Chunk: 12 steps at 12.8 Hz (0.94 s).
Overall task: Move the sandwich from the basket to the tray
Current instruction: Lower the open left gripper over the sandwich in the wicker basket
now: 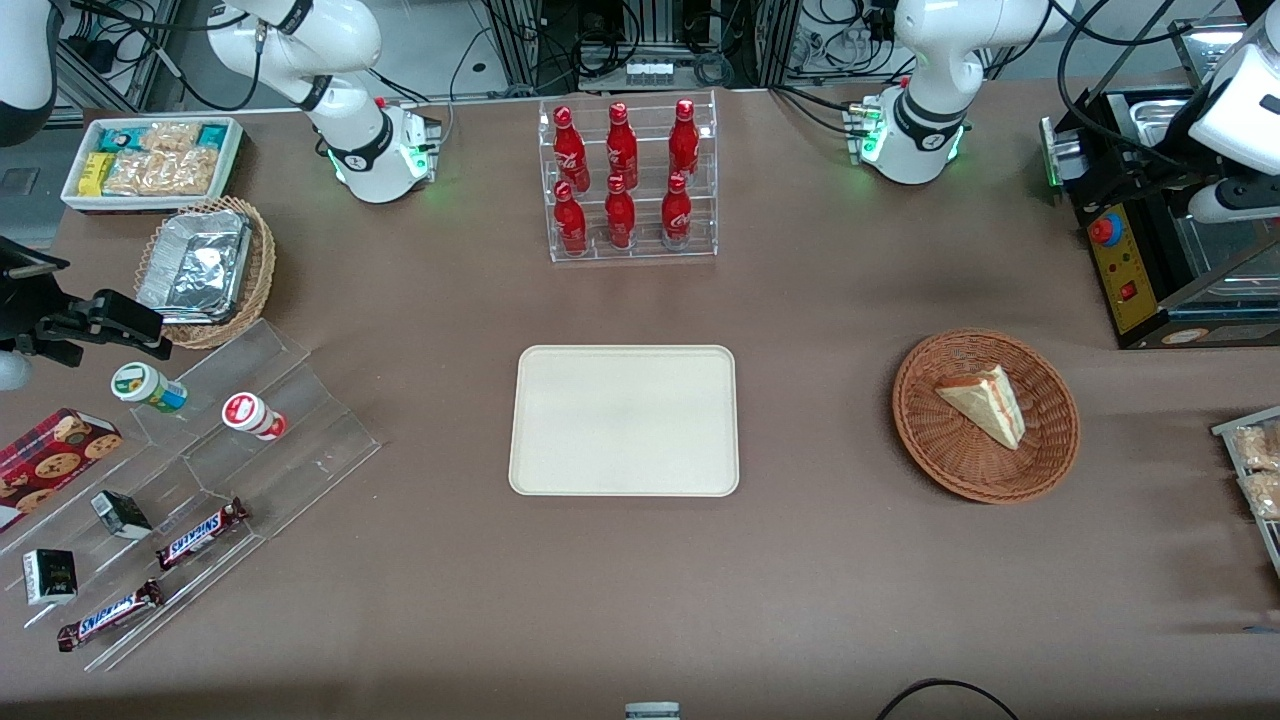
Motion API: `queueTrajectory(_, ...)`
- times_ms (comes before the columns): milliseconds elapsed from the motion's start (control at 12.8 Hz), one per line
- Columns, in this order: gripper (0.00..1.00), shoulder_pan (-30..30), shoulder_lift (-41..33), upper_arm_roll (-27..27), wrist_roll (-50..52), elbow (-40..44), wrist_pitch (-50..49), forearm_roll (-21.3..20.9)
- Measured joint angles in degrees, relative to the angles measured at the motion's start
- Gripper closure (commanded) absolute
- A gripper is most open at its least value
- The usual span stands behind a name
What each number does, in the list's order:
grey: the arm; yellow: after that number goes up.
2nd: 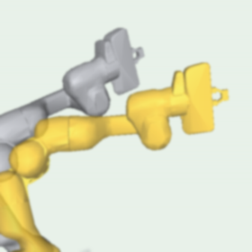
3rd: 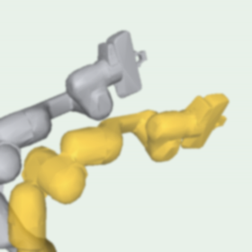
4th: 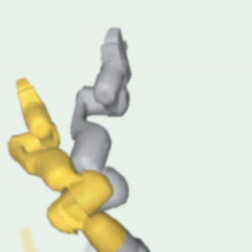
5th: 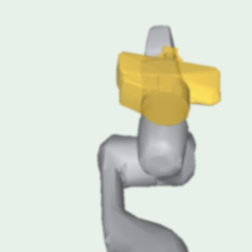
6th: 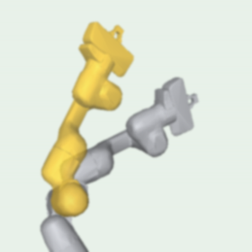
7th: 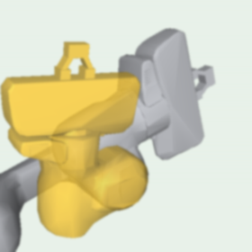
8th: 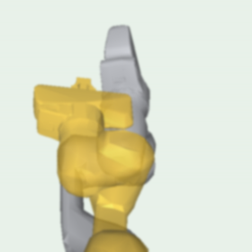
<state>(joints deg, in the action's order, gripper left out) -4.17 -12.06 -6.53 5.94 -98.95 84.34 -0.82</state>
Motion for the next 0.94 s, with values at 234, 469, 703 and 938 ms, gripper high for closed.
queueTrajectory(234, 0.0, -0.2, 0.6, 0.0, 0.0, 0.1, -1.2, 0.0)
queueTrajectory(469, 0.0, -0.8, 3.7, 0.1, 2.6, 0.0, -0.9, -1.0)
queueTrajectory(703, 0.0, -1.1, 7.5, 0.5, 14.0, -1.7, 3.0, -1.4)
queueTrajectory(938, 0.0, -1.2, 8.5, 1.7, 24.0, -7.1, 9.5, -1.4)
